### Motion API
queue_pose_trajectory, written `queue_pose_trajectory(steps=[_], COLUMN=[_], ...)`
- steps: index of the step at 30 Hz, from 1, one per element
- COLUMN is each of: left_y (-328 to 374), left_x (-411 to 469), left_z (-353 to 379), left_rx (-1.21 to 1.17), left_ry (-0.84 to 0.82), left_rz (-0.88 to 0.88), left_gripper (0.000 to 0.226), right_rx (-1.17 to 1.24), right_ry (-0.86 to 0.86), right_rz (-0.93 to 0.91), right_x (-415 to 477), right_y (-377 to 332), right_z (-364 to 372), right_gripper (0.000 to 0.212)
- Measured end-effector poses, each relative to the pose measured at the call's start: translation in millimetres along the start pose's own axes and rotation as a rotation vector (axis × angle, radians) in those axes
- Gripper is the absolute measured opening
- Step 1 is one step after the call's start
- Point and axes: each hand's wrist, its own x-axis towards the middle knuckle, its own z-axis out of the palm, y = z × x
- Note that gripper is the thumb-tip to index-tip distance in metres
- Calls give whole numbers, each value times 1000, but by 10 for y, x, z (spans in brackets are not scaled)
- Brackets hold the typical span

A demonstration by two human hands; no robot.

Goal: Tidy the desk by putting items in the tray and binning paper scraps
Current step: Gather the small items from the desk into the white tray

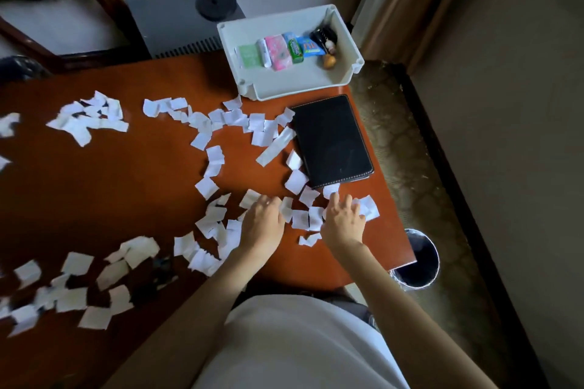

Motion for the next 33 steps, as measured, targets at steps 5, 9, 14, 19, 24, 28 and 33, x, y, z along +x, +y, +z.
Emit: queue_pose_trajectory(steps=[5, 9, 14, 19, 24, 28, 33], left_y=[-75, -196, -513, -1083, -1649, -1855, -1917], left_x=[-95, -153, -250, -462, -766, -912, -906], left_z=[13, -52, -281, -502, -506, -302, -214], left_rx=[18, 1, -34, 1, -3, 124, 82], left_ry=[1, 40, 176, 223, -36, -113, 68], left_rz=[6, -56, -177, -440, -610, -491, -360], left_gripper=[39, 34, 32, 35, 65, 72, 28], right_rx=[18, 46, 107, 56, 20, -39, -55], right_ry=[2, 65, 138, 4, -51, -93, -108], right_rz=[-14, -68, -277, -491, -604, -605, -581], right_x=[29, -43, -224, -459, -632, -644, -622], right_y=[21, -56, -525, -1173, -1525, -1632, -1633], right_z=[82, -43, -194, -35, 179, 282, 307], right_gripper=[50, 62, 61, 61, 55, 64, 66])
